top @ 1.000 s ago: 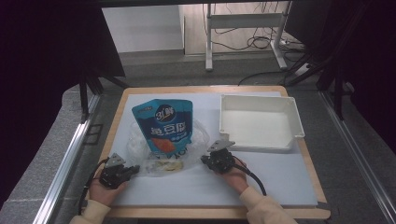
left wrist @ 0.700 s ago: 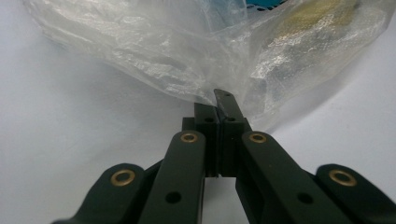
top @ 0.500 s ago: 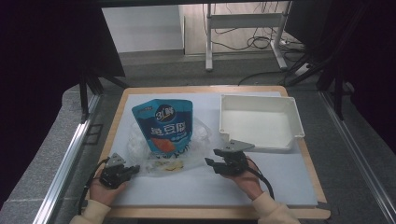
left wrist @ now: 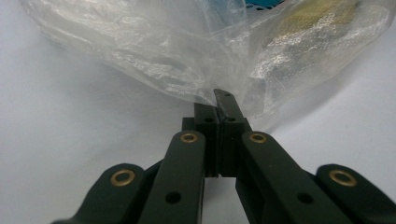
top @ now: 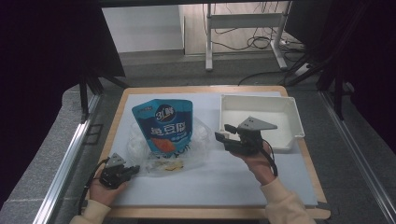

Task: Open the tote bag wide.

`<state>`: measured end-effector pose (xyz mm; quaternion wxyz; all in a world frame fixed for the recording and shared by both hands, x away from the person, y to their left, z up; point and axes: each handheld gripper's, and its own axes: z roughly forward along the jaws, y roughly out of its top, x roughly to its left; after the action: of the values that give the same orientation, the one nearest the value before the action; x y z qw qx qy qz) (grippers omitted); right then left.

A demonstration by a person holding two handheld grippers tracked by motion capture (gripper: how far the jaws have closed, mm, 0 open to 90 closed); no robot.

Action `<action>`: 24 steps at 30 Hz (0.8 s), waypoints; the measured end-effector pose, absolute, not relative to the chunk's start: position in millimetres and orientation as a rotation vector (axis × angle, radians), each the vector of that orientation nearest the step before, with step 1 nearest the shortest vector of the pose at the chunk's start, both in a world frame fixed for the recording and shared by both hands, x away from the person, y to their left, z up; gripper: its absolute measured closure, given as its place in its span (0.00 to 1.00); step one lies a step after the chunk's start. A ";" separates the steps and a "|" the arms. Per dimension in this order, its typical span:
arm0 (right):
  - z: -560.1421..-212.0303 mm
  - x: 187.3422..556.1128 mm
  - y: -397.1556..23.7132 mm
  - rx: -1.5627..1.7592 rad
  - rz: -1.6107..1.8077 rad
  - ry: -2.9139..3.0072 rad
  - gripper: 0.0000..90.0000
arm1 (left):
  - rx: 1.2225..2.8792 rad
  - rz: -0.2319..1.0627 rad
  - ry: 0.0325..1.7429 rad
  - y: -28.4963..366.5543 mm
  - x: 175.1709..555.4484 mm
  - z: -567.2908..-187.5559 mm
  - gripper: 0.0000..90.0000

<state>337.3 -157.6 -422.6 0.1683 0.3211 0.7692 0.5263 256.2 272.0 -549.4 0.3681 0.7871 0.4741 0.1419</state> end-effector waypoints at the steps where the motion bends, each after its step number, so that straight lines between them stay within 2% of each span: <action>1: -418.9 341.5 -155.3 0.911 1.496 2.191 0.53 | 2.024 0.364 1.216 272.1 256.2 -549.3 1.00; 8: -401.5 368.3 -124.5 0.879 1.466 2.244 0.53 | 2.025 0.362 1.215 272.3 256.7 -549.4 1.00; 13: -402.1 382.7 -99.3 0.867 1.400 2.316 0.53 | 2.027 0.364 1.213 272.3 256.6 -549.4 1.00; 24: -417.2 402.0 -84.4 0.898 1.318 2.385 0.64 | 2.026 0.360 1.215 272.0 256.5 -549.4 1.00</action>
<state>402.0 -84.4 -417.2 0.1359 0.3100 0.8236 0.4551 256.5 272.0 -549.4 0.3673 0.7885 0.4729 0.1403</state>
